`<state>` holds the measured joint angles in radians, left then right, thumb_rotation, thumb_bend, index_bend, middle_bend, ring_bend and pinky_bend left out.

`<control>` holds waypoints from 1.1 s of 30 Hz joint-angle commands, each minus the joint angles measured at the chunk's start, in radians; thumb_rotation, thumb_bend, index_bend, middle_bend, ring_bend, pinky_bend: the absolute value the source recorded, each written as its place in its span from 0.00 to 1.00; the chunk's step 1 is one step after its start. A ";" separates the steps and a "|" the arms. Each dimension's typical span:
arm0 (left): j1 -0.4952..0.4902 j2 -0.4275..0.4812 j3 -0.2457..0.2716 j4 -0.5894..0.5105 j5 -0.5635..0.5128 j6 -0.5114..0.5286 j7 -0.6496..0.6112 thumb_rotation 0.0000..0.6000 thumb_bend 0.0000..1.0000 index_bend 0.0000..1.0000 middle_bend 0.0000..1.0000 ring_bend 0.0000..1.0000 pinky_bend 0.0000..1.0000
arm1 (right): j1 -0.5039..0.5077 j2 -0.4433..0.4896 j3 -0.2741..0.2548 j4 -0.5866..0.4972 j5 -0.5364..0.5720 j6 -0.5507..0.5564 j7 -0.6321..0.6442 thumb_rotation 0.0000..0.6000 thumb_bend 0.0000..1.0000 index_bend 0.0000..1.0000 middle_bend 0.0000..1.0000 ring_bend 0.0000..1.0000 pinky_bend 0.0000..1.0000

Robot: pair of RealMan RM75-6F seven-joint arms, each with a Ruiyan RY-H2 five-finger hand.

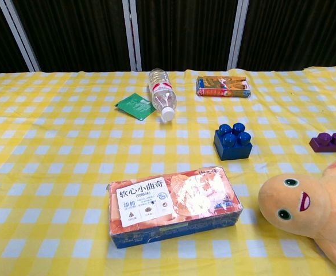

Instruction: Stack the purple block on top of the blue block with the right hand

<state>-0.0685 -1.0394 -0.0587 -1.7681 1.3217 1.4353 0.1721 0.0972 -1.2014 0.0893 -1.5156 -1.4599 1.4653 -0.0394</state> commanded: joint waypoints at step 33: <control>-0.011 -0.023 0.001 -0.012 -0.012 -0.005 0.068 1.00 0.24 0.18 0.00 0.00 0.10 | 0.191 -0.047 0.062 0.091 0.036 -0.265 0.080 1.00 0.32 0.19 0.00 0.00 0.00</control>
<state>-0.0781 -1.0606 -0.0569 -1.7810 1.3132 1.4316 0.2370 0.2345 -1.2301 0.1303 -1.4564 -1.4471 1.2692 0.0122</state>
